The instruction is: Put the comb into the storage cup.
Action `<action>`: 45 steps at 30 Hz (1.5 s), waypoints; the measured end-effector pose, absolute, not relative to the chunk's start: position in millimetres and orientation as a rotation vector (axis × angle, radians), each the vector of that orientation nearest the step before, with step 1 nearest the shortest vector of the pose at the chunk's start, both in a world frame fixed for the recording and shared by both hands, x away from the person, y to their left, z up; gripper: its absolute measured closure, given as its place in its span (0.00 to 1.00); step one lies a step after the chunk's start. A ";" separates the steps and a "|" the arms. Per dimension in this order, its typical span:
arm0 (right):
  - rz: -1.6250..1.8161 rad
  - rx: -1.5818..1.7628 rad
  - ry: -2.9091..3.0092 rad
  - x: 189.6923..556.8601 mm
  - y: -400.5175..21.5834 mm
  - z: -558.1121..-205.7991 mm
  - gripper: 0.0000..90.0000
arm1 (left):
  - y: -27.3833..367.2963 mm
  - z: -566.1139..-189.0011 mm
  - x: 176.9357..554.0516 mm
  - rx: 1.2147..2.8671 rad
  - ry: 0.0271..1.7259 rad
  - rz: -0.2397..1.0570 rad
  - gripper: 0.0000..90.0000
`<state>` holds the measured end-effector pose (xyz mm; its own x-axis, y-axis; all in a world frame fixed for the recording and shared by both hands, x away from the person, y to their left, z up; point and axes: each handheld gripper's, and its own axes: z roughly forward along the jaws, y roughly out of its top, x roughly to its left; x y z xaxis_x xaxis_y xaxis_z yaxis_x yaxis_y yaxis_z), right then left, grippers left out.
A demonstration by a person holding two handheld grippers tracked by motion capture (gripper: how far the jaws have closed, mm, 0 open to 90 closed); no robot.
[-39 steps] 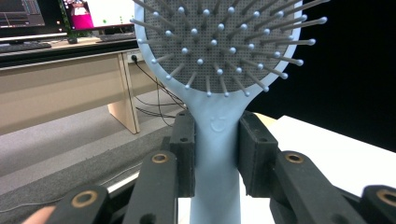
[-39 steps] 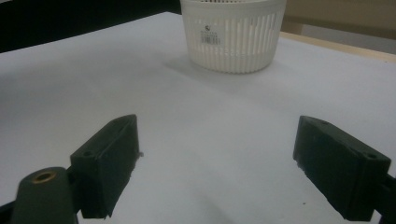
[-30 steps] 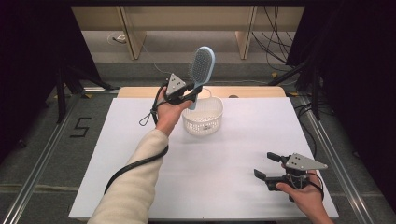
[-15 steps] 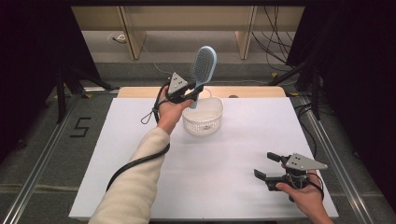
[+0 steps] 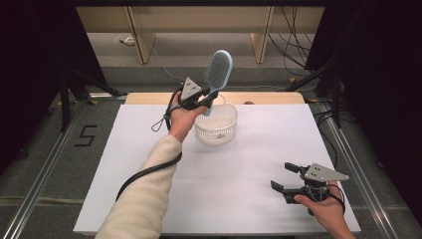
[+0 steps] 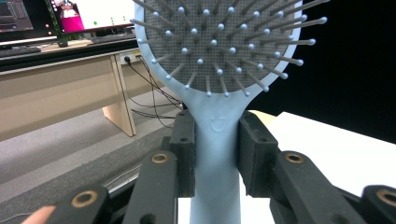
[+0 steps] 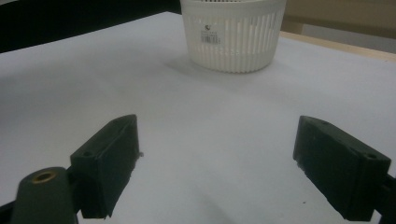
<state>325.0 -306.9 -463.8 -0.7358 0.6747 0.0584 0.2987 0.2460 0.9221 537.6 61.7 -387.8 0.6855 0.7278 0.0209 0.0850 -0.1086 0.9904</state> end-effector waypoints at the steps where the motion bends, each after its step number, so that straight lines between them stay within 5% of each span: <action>1: 1.489 0.896 2.174 325.0 -307.0 -463.8 0.17 | 61.3 -388.1 537.8 1.610 0.678 0.620 0.77; 45: 1.490 0.894 2.171 324.6 -307.0 -463.7 0.17 | 59.0 -396.1 544.1 1.626 0.681 0.605 0.77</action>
<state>324.6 -307.0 -463.7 -0.7354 0.6752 0.0579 0.2966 0.2439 0.9233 544.1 59.0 -396.1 0.6920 0.7218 0.0152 0.1002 -0.1169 0.9881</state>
